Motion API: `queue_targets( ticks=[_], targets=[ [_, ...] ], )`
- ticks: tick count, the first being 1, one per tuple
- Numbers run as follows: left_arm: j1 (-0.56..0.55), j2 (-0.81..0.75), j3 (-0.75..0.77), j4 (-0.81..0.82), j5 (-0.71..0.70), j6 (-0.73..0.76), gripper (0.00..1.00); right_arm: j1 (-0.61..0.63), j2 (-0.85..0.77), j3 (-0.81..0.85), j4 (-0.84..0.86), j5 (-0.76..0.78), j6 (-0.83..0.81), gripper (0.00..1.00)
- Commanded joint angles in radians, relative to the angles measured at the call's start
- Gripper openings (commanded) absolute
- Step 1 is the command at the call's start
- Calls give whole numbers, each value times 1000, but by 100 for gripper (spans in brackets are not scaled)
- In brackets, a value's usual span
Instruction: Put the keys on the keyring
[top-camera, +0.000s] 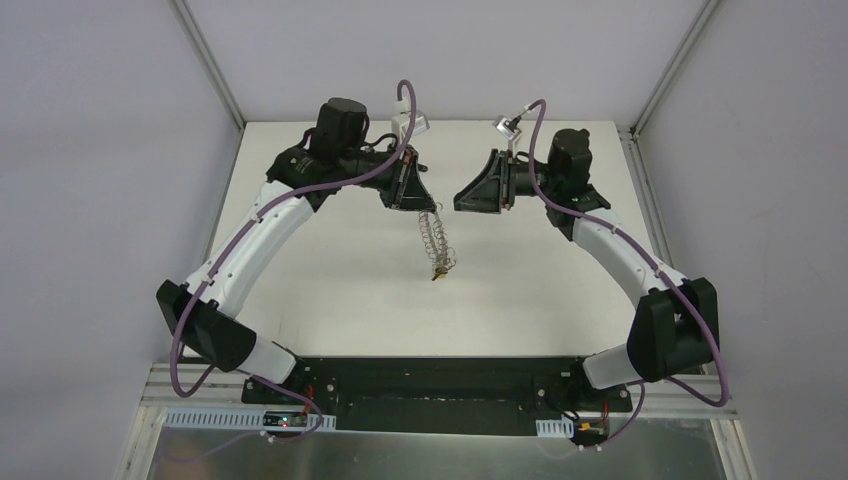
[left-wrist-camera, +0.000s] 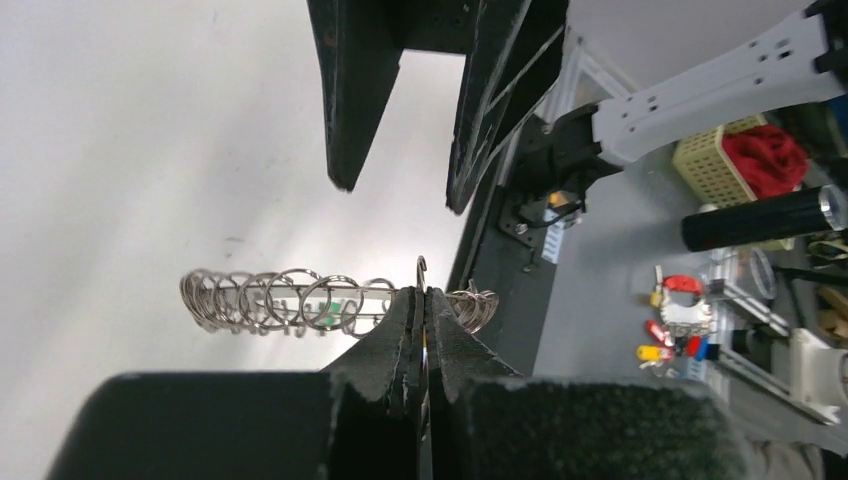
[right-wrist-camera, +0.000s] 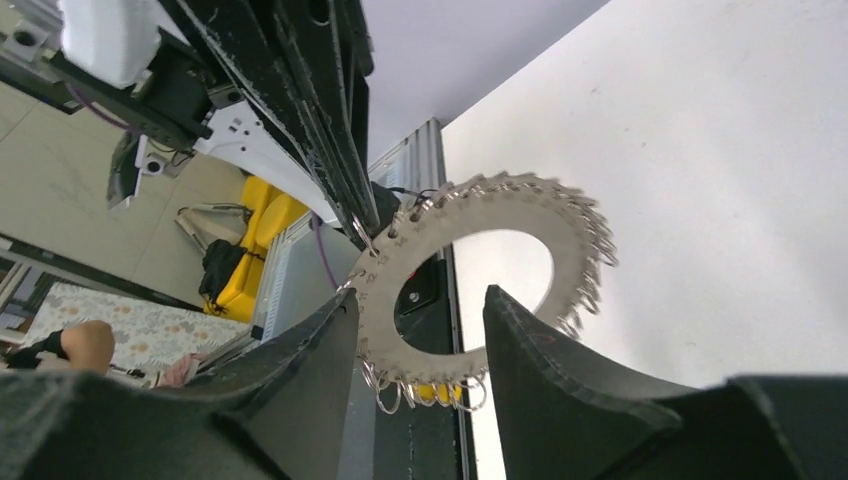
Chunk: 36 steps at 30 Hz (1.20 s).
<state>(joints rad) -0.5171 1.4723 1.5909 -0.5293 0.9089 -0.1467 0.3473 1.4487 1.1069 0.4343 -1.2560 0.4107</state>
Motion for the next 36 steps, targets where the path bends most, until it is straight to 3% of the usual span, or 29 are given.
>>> queue_targets(
  ticks=[1, 9, 16, 23, 31, 36],
  targets=[
    [-1, -49, 48, -191, -100, 213, 0, -15, -26, 84, -202, 70, -192, 54],
    [-1, -168, -68, -183, -203, 268, 0, 7, 90, 259, -498, 327, -368, 57],
    [0, -255, -146, -180, -232, 304, 0, 51, 344, 505, -690, 542, -514, 59],
    [0, -287, -168, -271, -284, 402, 0, 101, 614, 735, -684, 679, -588, 62],
    [3, -311, -188, -339, -344, 463, 0, 133, 959, 1097, -691, 801, -553, 64],
    [6, -318, -210, -341, -350, 463, 0, 148, 1108, 1215, -650, 860, -500, 65]
  ],
)
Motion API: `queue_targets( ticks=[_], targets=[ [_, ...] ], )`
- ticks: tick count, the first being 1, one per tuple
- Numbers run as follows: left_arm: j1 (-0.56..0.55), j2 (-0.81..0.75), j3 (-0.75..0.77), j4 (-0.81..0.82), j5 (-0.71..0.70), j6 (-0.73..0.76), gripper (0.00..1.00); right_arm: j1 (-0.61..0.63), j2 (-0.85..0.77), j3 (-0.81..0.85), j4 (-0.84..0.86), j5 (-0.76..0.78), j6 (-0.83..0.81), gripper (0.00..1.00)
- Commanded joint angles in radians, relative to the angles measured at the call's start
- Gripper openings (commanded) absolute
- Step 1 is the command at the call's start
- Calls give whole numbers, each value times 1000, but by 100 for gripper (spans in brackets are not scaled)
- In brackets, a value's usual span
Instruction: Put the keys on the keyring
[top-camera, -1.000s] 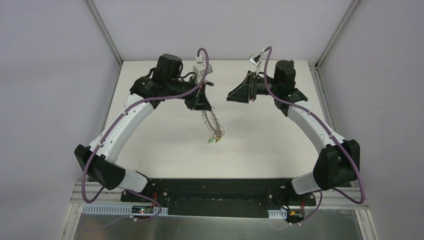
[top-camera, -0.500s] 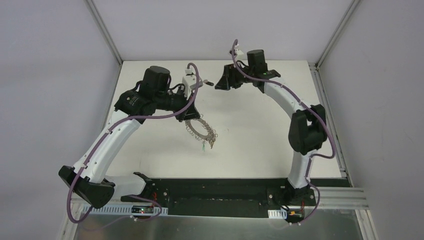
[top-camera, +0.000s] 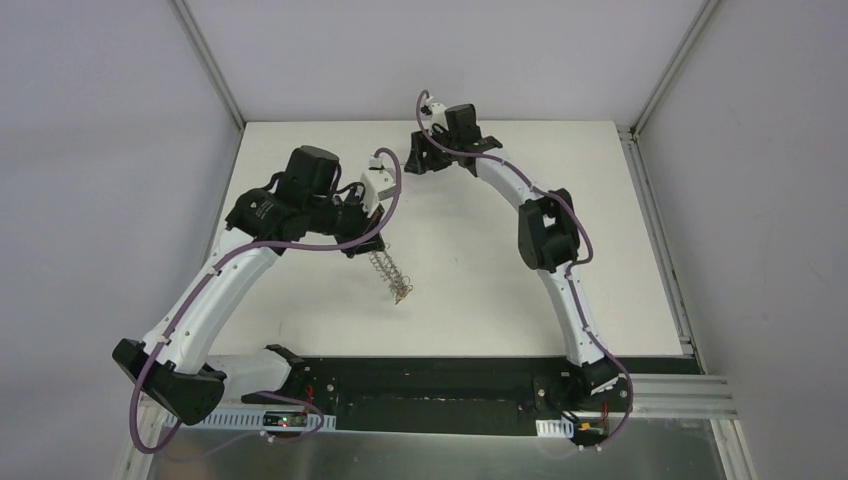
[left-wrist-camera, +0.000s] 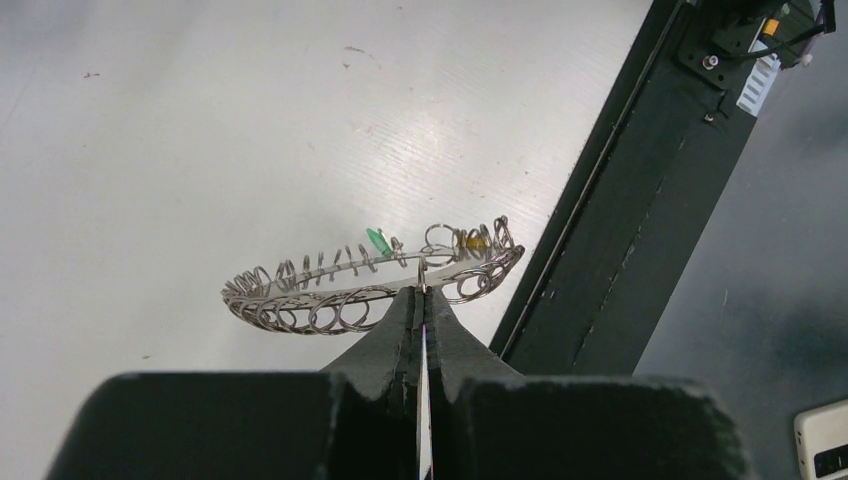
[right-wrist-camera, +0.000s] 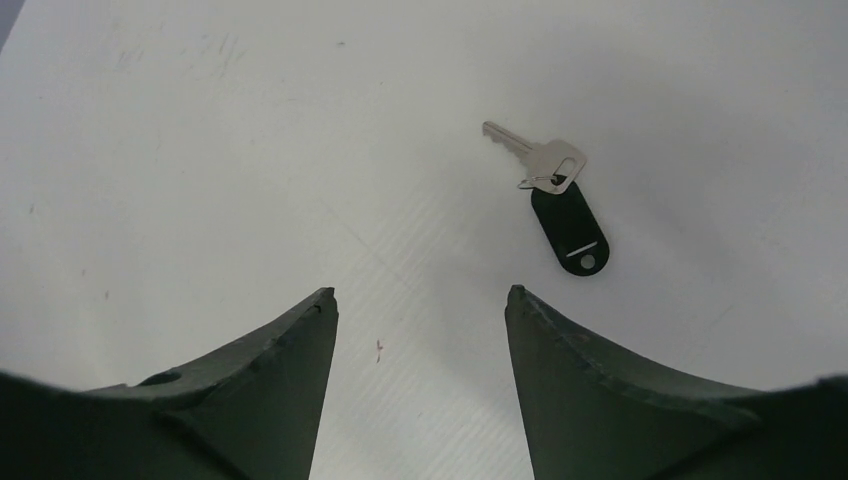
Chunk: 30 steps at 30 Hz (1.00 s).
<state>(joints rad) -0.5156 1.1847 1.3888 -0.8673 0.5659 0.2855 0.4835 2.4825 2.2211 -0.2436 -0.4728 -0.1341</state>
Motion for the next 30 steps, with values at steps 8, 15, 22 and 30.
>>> queue_targets(
  ticks=[8, 15, 22, 30],
  targets=[
    [6, 3, 16, -16, 17, 23, 0, 17, 183, 202, 82, 108, 163, 66],
    [6, 26, 12, -10, 24, 18, 0, 7, 213, 228, 114, 73, 195, 67],
    [8, 44, 15, -11, 33, 14, 0, -7, 236, 234, 161, 121, 248, 71],
    [7, 69, 30, -16, 49, 6, 0, -13, 276, 246, 197, 163, 297, 78]
  ],
)
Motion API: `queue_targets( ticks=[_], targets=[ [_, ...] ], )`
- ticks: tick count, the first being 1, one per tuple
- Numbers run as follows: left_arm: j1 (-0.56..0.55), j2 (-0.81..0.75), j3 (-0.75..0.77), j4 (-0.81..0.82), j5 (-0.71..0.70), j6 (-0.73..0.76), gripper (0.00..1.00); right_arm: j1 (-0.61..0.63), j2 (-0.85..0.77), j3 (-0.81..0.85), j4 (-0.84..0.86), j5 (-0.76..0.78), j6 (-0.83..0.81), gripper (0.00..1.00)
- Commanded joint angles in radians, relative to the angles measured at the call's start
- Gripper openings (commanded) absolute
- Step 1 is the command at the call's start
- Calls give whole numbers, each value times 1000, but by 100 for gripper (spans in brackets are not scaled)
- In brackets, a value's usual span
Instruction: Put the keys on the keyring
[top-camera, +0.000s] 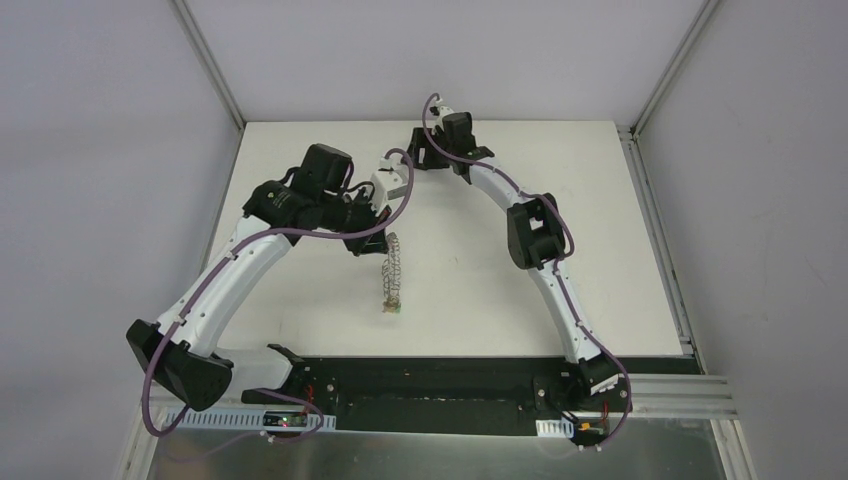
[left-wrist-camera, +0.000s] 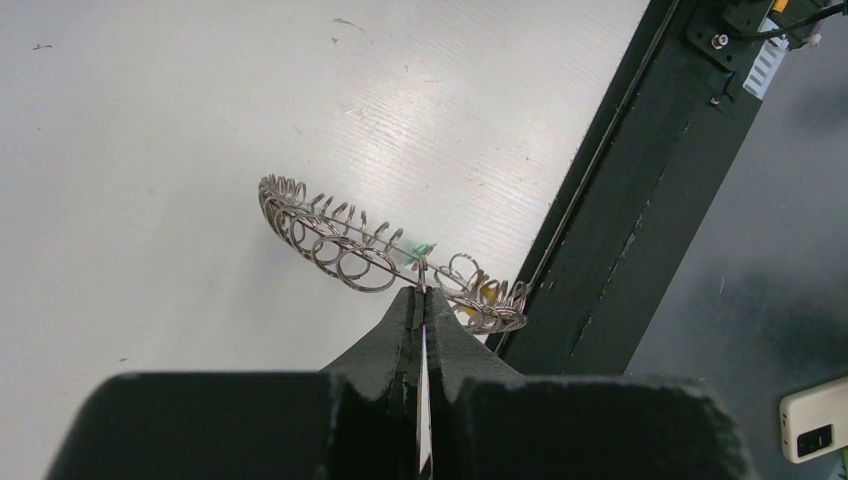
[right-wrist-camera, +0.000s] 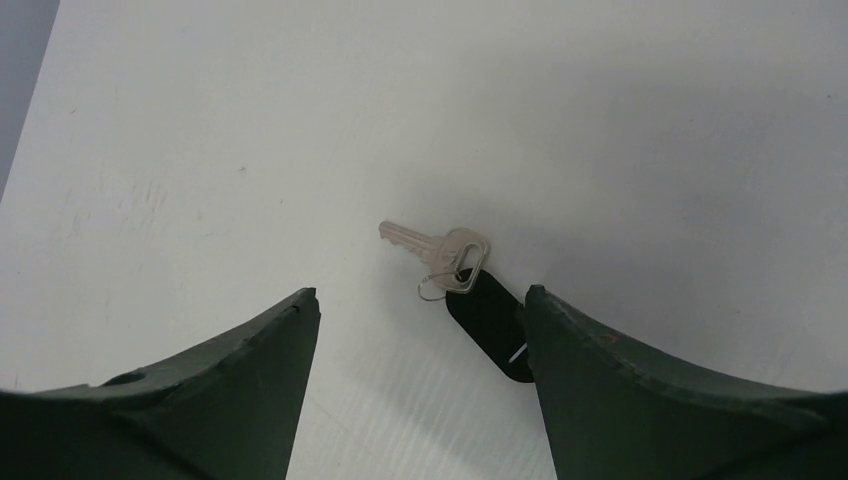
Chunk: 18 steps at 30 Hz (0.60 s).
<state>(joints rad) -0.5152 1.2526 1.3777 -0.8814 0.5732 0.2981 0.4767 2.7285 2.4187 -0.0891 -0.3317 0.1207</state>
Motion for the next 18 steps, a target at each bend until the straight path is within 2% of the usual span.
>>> queue_targets(
  ticks=[1, 10, 18],
  targets=[
    [8, 5, 43, -3, 43, -6, 0, -6, 33, 51, 43, 17, 45, 78],
    [9, 23, 59, -5, 53, -8, 0, -12, 22, 16, 2, -33, 82, 73],
    [9, -7, 43, -8, 47, -5, 0, 2, -61, -105, -96, -11, 27, 58]
  ],
)
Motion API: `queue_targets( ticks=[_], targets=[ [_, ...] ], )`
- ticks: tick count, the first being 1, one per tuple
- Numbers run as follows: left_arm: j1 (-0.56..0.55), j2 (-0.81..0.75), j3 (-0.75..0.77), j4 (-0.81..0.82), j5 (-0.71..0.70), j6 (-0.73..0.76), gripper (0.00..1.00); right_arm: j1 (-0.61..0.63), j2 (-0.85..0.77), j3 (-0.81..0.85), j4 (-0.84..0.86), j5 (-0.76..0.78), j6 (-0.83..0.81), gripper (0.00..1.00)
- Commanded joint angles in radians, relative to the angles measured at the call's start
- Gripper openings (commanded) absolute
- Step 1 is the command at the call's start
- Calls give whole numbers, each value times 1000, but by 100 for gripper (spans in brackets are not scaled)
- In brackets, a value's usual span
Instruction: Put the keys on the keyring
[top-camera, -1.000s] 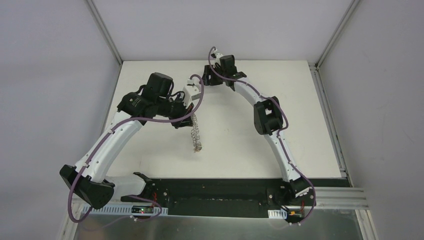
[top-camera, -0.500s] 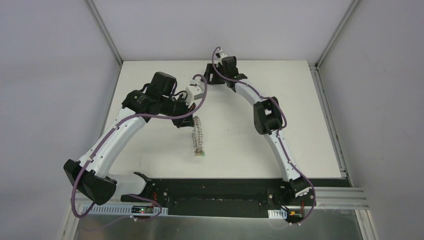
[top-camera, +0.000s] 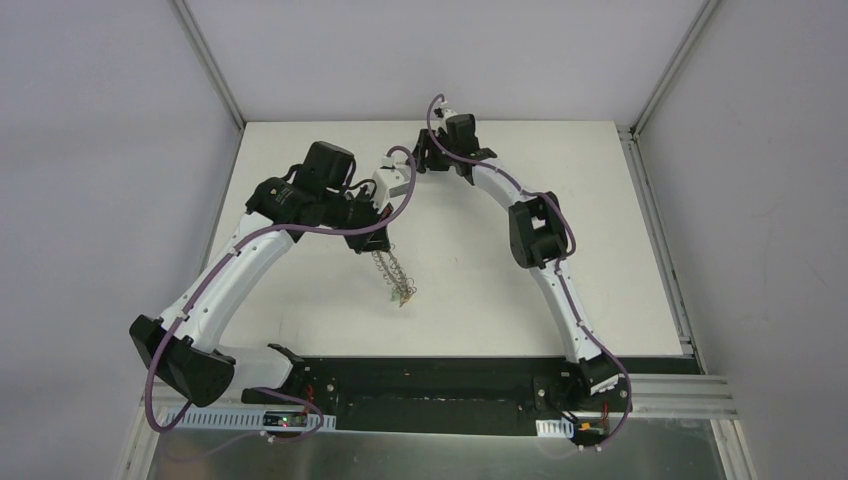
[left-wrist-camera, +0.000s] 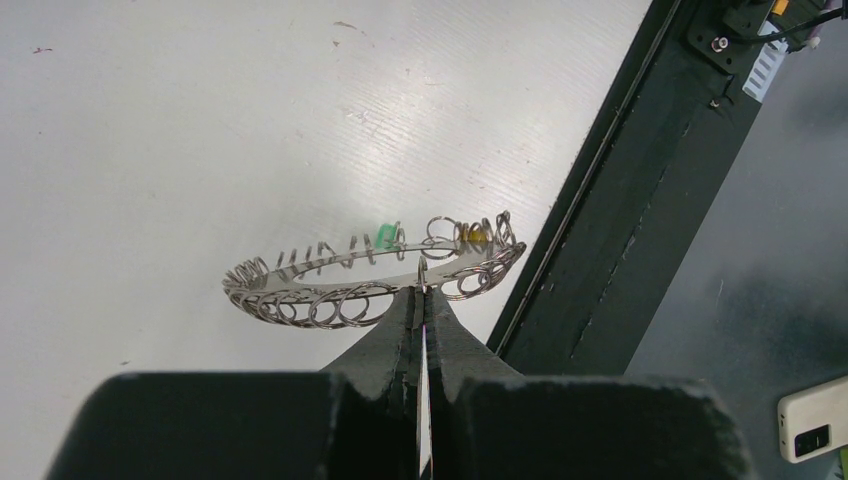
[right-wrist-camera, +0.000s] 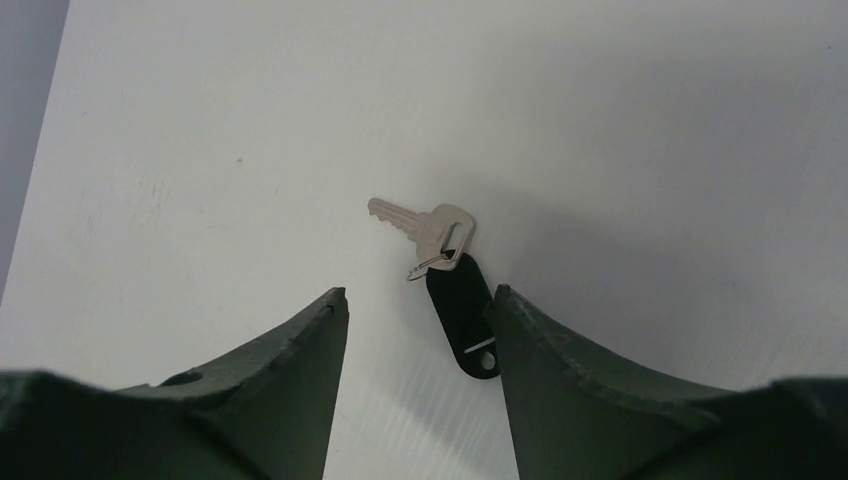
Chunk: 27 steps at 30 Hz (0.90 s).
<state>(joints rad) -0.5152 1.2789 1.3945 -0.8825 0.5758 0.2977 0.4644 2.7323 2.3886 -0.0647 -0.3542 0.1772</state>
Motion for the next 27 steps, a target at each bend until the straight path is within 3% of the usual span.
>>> queue_targets(
  ticks=[1, 13, 19, 22, 27],
  targets=[
    [9, -39, 24, -7, 45, -5, 0, 18, -83, -105, -127, 22, -42, 57],
    [10, -105, -5, -10, 41, 3, 0, 165, -341, -465, -172, 416, -377, 36],
    [12, -139, -15, -38, 25, 17, 0, 168, -458, -609, -167, 426, -396, 27],
    [14, -155, -20, -54, 14, 27, 0, 168, -527, -656, -121, 415, -403, 28],
    [20, -181, -25, -60, 8, 28, 0, 168, -540, -579, -142, 410, -418, 38]
  ],
)
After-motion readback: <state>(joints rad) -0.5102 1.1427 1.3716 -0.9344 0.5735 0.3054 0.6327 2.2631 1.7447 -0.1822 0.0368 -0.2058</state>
